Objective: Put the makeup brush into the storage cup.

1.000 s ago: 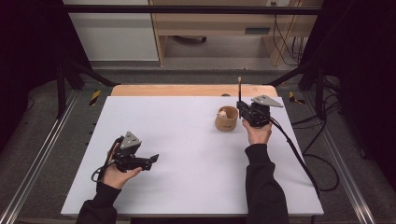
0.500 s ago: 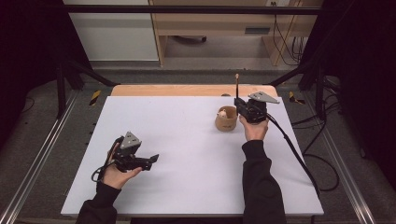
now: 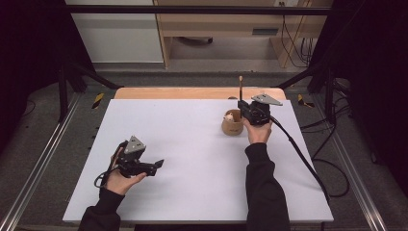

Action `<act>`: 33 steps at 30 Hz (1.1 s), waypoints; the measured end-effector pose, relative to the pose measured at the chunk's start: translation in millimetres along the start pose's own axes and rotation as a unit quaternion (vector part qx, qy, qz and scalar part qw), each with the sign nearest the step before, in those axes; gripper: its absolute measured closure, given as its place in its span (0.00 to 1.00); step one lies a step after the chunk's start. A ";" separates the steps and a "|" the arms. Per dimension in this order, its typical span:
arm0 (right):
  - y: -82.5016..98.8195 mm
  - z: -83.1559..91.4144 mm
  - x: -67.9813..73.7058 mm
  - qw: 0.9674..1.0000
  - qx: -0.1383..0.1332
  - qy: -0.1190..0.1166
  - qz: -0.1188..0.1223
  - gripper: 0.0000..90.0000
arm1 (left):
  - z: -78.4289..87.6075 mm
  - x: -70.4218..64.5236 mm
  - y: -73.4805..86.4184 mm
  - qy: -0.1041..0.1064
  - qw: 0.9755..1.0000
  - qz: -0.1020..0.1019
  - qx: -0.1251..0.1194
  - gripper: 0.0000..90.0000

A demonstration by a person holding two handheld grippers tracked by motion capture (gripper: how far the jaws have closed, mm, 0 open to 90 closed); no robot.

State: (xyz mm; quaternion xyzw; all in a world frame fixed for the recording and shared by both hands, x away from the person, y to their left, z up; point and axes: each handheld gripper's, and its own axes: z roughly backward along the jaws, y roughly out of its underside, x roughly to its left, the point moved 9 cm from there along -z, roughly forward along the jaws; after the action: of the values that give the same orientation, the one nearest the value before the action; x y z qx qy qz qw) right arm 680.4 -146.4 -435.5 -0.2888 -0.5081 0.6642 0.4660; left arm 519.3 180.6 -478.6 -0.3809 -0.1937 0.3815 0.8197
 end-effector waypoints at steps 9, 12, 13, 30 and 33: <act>5.7 -7.3 -1.1 1.000 0.006 0.004 0.001 0.93 | 0.0 0.2 -0.2 -0.001 1.000 0.001 -0.001 0.15; 9.0 -9.6 -1.0 1.000 0.011 0.006 0.001 0.93 | 0.1 0.0 -0.1 0.000 1.000 0.001 -0.001 0.15; 10.1 -10.6 -0.9 1.000 0.012 0.005 0.002 0.93 | 0.3 0.1 -0.3 0.000 1.000 0.001 -0.002 0.15; 23.6 -18.6 2.2 1.000 0.027 0.006 0.001 0.93 | 0.8 0.3 -0.2 0.001 1.000 0.003 -0.003 0.15; 25.3 -19.0 2.1 1.000 0.029 0.006 0.003 0.93 | 0.5 0.4 0.1 0.000 1.000 0.003 -0.002 0.15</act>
State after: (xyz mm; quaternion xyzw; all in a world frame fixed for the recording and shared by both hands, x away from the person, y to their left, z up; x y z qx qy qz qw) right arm 687.6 -138.0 -465.2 -0.2807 -0.4847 0.6782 0.4758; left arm 519.2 181.2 -478.3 -0.3833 -0.1928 0.3838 0.8177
